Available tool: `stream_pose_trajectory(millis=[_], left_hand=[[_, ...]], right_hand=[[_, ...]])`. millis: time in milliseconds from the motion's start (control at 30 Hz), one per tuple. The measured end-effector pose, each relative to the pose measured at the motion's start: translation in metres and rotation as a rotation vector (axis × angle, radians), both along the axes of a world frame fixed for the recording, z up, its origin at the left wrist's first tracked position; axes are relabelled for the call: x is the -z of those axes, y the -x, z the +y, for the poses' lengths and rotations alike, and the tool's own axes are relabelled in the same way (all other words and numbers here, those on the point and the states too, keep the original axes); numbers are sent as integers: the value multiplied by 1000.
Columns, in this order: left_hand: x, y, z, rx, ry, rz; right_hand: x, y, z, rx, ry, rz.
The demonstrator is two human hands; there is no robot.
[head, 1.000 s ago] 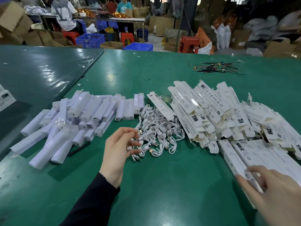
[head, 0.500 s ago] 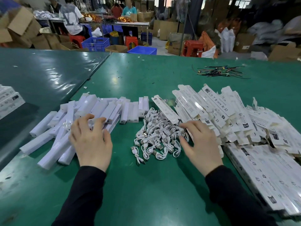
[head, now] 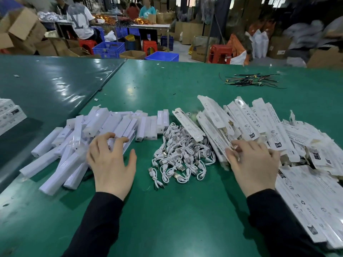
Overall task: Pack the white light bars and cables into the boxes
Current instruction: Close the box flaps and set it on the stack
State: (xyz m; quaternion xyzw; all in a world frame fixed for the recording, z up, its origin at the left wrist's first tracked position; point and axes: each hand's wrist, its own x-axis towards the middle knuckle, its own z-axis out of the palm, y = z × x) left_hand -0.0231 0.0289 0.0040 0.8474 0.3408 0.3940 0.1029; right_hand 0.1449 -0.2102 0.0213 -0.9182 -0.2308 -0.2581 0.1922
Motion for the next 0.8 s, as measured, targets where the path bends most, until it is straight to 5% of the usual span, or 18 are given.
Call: stream_pose_trajectory(millis=[200,367,433,567,667,800], left_hand=[[-2,-3,-11,111,-7,-137],[-11,-5,-31,315,137,-225],[-16,-5,-41,455,419,-281],[-26,-4,-49,934,1210,-486],[-32,0,-47,1095,1381,-545],[-35,1,-46,1027,1430,-583]], right_hand=[[-2,-4,-8,81,-179,-65],[-18,0,-11,-221,-805,-44],[-23,15,-6,-403,-943,237],[-13,52,20,-638,-1011,1163],[-2,70,35,-730,-935,1635],[0,75,33,-829,-731,1750]])
